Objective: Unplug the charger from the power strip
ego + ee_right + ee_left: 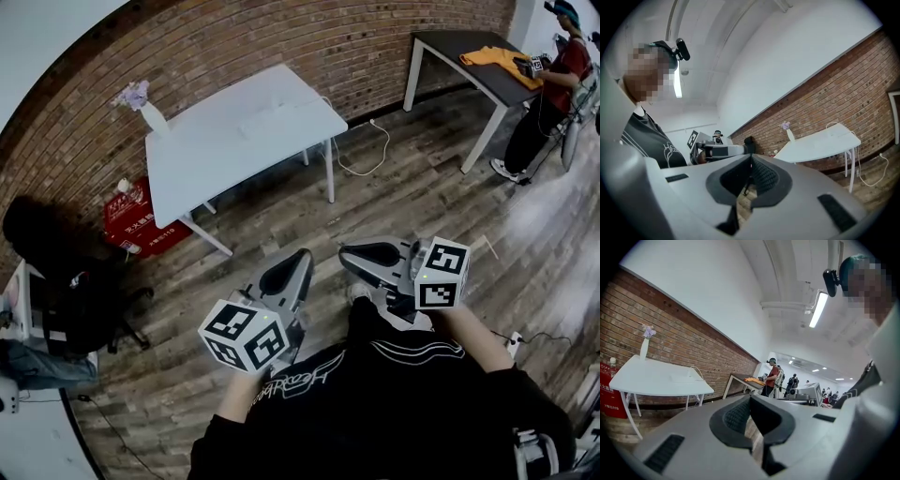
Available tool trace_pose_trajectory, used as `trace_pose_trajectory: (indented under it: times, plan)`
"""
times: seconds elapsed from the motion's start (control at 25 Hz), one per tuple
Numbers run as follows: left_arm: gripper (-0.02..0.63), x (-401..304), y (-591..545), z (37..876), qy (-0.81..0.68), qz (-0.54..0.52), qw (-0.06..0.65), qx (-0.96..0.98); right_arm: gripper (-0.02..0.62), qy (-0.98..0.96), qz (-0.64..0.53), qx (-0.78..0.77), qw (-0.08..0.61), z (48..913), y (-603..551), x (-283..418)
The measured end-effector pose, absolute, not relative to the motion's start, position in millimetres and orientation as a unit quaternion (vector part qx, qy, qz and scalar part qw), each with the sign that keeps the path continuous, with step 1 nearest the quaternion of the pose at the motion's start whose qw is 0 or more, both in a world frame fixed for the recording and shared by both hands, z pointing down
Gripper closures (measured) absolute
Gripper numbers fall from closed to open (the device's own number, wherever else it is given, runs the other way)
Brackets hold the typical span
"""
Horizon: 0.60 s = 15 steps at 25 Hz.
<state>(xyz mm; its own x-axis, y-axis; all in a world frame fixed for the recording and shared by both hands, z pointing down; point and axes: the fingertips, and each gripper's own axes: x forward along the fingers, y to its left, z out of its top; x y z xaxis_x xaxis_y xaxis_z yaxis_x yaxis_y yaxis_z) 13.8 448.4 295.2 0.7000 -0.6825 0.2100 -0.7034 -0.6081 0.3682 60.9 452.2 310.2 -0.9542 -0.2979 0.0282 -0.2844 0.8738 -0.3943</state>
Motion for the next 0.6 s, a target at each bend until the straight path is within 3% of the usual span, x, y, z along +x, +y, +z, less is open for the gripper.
trace_pose_trajectory:
  times: [0.6]
  plan:
    - [0.601,37,356,327,-0.394,0.039,0.258,0.881,0.597,0.957,-0.242,-0.157,0.018,336,358,89]
